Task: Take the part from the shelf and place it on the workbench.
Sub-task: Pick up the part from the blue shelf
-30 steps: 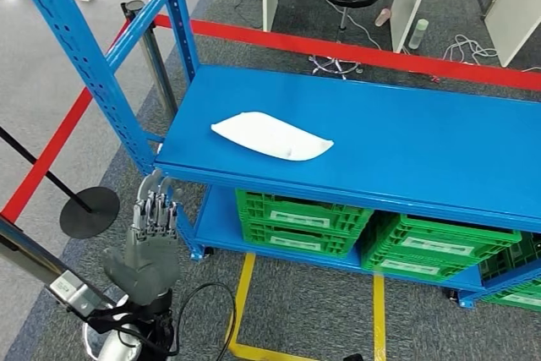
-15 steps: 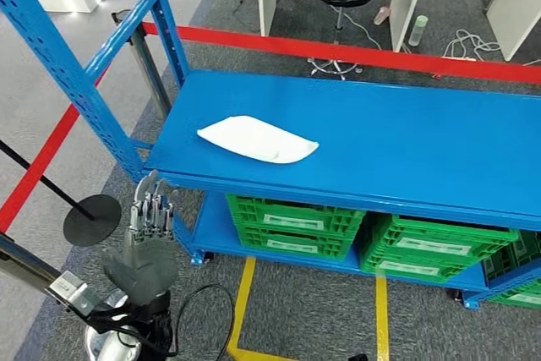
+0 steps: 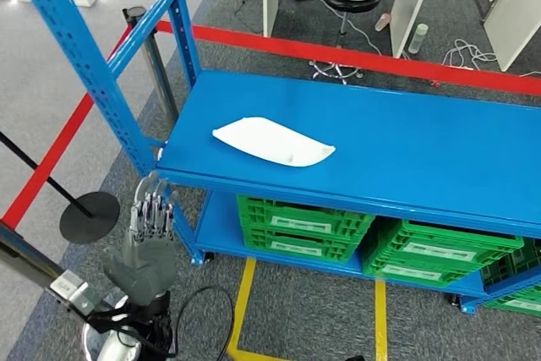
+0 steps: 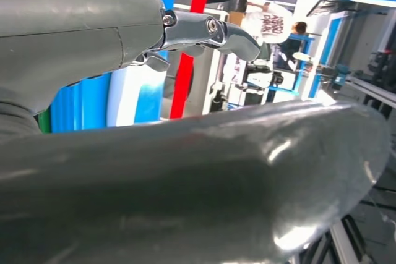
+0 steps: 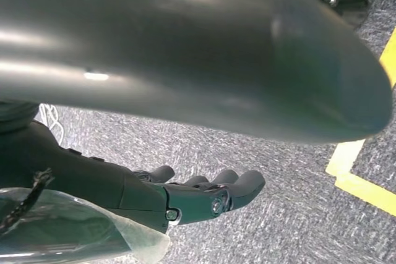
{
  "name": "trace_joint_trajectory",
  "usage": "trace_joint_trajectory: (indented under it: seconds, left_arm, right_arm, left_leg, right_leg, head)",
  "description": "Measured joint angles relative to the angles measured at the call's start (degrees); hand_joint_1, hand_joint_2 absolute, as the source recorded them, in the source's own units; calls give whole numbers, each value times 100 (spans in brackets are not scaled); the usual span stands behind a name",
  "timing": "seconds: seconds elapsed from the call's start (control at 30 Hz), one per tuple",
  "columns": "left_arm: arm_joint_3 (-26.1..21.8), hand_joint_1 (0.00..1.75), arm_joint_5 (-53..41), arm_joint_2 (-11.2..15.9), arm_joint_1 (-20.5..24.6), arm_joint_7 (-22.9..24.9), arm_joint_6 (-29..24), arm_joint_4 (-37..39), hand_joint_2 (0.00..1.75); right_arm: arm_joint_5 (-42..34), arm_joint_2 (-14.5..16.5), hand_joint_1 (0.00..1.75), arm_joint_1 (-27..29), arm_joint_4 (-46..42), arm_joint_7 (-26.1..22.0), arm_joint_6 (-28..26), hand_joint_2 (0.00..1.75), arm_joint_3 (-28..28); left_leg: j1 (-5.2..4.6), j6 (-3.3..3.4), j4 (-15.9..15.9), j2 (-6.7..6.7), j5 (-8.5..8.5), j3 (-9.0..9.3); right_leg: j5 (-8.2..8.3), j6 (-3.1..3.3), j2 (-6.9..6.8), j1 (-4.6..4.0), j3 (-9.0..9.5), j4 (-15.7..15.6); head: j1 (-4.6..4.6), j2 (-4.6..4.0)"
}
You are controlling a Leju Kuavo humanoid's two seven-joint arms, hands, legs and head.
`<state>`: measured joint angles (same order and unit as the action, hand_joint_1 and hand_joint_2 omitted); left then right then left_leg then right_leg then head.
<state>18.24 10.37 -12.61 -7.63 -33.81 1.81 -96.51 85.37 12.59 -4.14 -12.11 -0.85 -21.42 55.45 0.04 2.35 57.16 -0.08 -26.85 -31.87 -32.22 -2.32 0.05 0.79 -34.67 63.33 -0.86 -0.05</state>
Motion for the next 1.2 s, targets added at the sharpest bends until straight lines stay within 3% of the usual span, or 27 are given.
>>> trace_joint_trajectory:
  seconds: [0.07,0.1,0.13,0.17,0.23,0.27,0.33,0.4,0.47,0.57,0.6,0.63,0.67,0.73,0.77,0.83,0.9,1.03,1.2]
  left_arm:
    - [-1,0,-1,1,-3,0,0,2,0]
    - [-2,0,0,2,-4,0,0,3,0]
    - [-3,0,0,2,-4,0,0,4,0]
    - [-3,0,0,2,-5,0,0,5,0]
    - [-3,0,0,2,-4,0,0,5,0]
    - [-3,0,0,2,-4,1,0,5,0]
    - [-4,0,0,3,-4,1,-1,5,0]
    - [-7,0,0,5,-3,1,-5,5,0]
    - [-10,0,3,8,-2,2,-19,5,0]
    - [-15,0,25,13,-4,11,-55,7,0]
    - [-16,0,31,13,-6,16,-66,7,0]
    - [-17,0,34,13,-8,19,-74,8,0]
    - [-17,0,37,13,-8,22,-79,8,0]
    - [-15,0,40,13,-6,30,-84,8,0]
    - [-14,0,44,12,-4,38,-85,8,0]
    - [-13,0,66,8,0,85,-93,13,0]
    - [-14,0,111,4,8,159,-113,22,0]
    - [-21,0,260,-5,70,246,-135,50,175]
    - [-25,0,320,-17,131,268,-136,66,175]
  right_arm:
    - [-2,0,0,8,0,-1,0,0,0]
    - [-4,0,0,16,0,0,0,0,1]
    - [-5,0,0,21,0,1,0,0,2]
    - [-5,-1,0,23,0,1,0,0,3]
    - [-3,-1,0,13,0,2,0,0,4]
    - [-2,-1,0,4,0,1,0,0,4]
    - [-4,0,0,-2,0,0,2,0,5]
    - [-29,0,0,10,0,-14,27,87,8]
    - [-63,0,0,10,0,-45,63,175,13]
    - [-80,-1,0,5,0,-54,87,175,16]
    - [-72,-2,0,10,0,-52,103,175,16]
    - [-54,-2,0,14,0,-51,128,175,16]
    - [-32,-2,0,16,0,-54,157,175,16]
    - [7,-2,0,15,-1,-53,197,175,15]
    - [14,-2,0,13,-2,-46,202,175,15]
    - [19,-4,0,10,-4,-10,210,175,15]
    - [22,-5,0,8,-4,36,231,175,15]
    - [43,-5,0,3,-3,56,251,175,13]
    - [49,-5,0,-2,-3,56,251,175,14]
  left_leg:
    - [-9,11,0,6,-1,-6]
    - [-15,13,1,7,-3,-4]
    - [-19,14,3,5,-6,1]
    - [-21,10,5,1,-12,10]
    - [-35,-20,21,-7,-36,26]
    - [-48,-43,38,-9,-50,23]
    - [-71,-88,67,-10,-62,6]
    - [-61,-127,94,-9,-81,1]
    - [-44,-192,333,-7,-258,-90]
    - [-3,-285,1401,-5,-786,-570]
    - [17,-313,1676,-5,-858,-698]
    - [41,-343,1748,-5,-814,-732]
    - [71,-376,1570,-5,-656,-648]
    - [134,-447,783,-6,-247,-267]
    - [151,-476,410,-11,-128,-91]
    - [156,-466,65,-16,-88,59]
    - [136,-417,56,-15,-90,46]
    - [94,-367,59,-14,-91,40]
    - [68,-337,65,-14,-93,38]
  right_leg:
    - [-307,-23,-1,-2,-377,763]
    - [-348,-30,-1,-2,-501,996]
    - [-271,-32,-2,-3,-519,1003]
    - [-93,-26,-3,-3,-422,774]
    - [299,-8,-7,-4,-32,-46]
    - [404,11,-4,-4,136,-369]
    - [419,52,6,-14,264,-598]
    - [432,111,9,-9,270,-603]
    - [441,179,1,11,280,-616]
    - [435,229,-14,18,283,-617]
    - [432,238,-18,17,285,-616]
    - [429,247,-20,18,291,-615]
    - [424,257,-17,22,300,-614]
    - [410,253,-2,25,324,-604]
    - [395,237,9,16,322,-587]
    - [380,196,21,-11,301,-565]
    - [388,164,19,-11,289,-572]
    - [408,119,20,26,294,-596]
    - [413,92,19,50,294,-602]
  head:
    - [18,-1]
    - [18,-1]
    - [20,0]
    - [20,1]
    - [25,1]
    - [23,1]
    - [21,1]
    - [24,0]
    - [3,-1]
    - [-19,0]
    - [-18,0]
    - [-17,0]
    - [-17,1]
    - [-19,0]
    - [-25,0]
    - [-21,1]
    - [-7,1]
    - [-6,-1]
    - [-8,1]
